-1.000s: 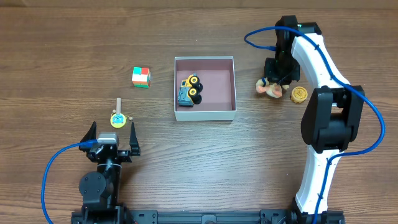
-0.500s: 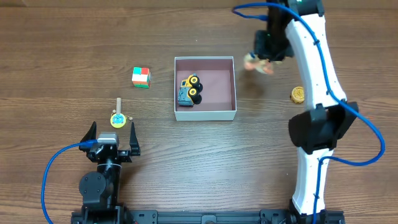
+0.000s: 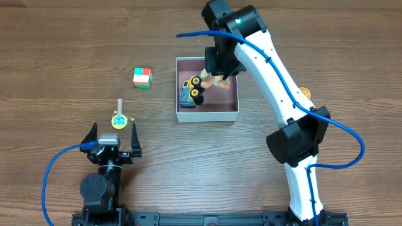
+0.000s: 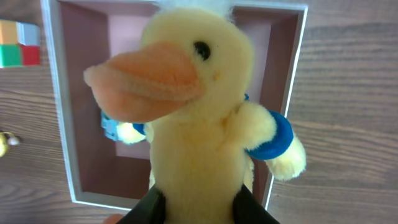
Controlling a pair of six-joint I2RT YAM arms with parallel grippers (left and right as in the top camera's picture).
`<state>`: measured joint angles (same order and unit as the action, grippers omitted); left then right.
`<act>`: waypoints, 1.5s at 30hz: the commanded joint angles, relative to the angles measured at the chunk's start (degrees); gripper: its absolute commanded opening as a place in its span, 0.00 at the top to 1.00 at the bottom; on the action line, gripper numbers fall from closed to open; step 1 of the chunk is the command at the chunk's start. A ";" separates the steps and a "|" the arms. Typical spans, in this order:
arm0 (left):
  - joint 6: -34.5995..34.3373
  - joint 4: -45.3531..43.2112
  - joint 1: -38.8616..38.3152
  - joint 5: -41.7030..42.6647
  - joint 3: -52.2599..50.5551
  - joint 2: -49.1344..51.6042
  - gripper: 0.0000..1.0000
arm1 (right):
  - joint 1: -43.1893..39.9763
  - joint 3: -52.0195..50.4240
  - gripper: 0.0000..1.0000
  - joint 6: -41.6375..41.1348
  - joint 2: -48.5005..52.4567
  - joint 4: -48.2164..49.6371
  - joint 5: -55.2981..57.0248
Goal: Pack container
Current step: 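Carry the duck with right gripper and drop it into the box, then move right gripper to the yellow round toy and grasp it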
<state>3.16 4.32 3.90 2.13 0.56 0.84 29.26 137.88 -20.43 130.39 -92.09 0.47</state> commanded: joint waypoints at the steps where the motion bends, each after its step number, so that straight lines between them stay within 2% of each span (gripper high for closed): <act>1: 0.52 -0.07 0.48 0.39 -0.28 -0.57 0.00 | -0.02 -3.96 0.73 -1.51 -1.22 1.29 1.38; 5: 0.52 -0.07 0.48 0.39 -0.28 -0.57 0.00 | -0.13 -7.87 0.63 -0.50 -1.22 4.09 1.40; 14: 0.52 -0.07 0.48 0.39 -0.28 -0.57 0.00 | -0.83 -8.13 0.57 -0.42 -1.22 4.37 1.57; 17: 0.52 -0.07 0.48 0.39 -0.28 -0.57 0.00 | -1.62 -8.13 0.49 -0.44 -1.22 3.08 1.57; 26: 0.52 -0.07 0.48 0.39 -0.28 -0.57 0.00 | -2.64 -8.00 0.41 0.59 -1.27 0.94 1.51; 33: 0.52 -0.07 0.48 0.39 -0.28 -0.57 0.00 | -2.64 -8.00 0.40 1.33 -1.27 1.46 1.05; 45: 0.52 -0.07 0.48 0.39 -0.28 -0.57 0.00 | -2.54 -8.07 0.41 0.66 -1.27 7.87 -1.16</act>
<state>3.16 4.32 3.90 2.13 0.56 0.84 26.63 129.73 -19.46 130.39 -85.12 -0.14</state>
